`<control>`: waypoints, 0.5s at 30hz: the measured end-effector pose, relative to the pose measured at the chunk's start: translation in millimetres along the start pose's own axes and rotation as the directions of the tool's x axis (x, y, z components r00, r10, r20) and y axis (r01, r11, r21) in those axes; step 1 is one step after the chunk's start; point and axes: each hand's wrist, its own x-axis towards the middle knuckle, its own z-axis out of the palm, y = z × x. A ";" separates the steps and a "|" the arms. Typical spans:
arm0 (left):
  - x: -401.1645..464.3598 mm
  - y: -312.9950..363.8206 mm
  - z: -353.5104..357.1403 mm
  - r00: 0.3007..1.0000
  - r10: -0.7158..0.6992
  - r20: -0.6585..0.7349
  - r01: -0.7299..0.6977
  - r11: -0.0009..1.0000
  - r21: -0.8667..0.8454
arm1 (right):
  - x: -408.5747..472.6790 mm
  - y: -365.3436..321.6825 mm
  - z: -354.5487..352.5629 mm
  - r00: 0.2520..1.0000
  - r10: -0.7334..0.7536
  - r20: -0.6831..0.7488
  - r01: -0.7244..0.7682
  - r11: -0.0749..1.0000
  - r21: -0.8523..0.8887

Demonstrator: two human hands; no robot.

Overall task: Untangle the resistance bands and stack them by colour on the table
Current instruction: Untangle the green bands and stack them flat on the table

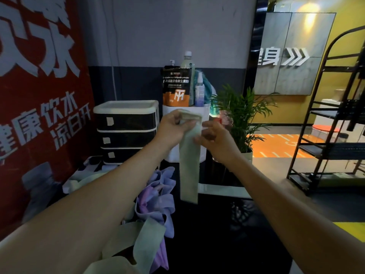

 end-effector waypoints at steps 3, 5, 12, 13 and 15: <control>4.1 7.9 9.0 0.997 -0.073 -0.001 0.072 0.987 -0.143 | -11.2 4.6 1.0 0.992 0.033 0.125 -0.028 0.999 -0.039; 2.6 9.9 14.0 0.994 -0.111 -0.012 0.107 0.975 -0.195 | -17.1 10.4 -2.0 0.984 0.040 0.176 -0.021 0.994 -0.103; -5.1 -5.6 10.2 0.962 -0.232 -0.140 0.168 0.916 -0.363 | -34.9 47.9 -22.7 0.922 0.275 0.271 -0.180 0.927 -0.329; -7.3 -10.5 10.7 0.956 -0.254 -0.143 0.185 0.908 -0.375 | -37.2 51.5 -26.3 0.913 0.302 0.275 -0.192 0.912 -0.363; -10.4 -20.0 11.9 0.942 -0.297 -0.157 0.211 0.887 -0.411 | -39.7 59.6 -34.5 0.901 0.337 0.272 -0.187 0.870 -0.457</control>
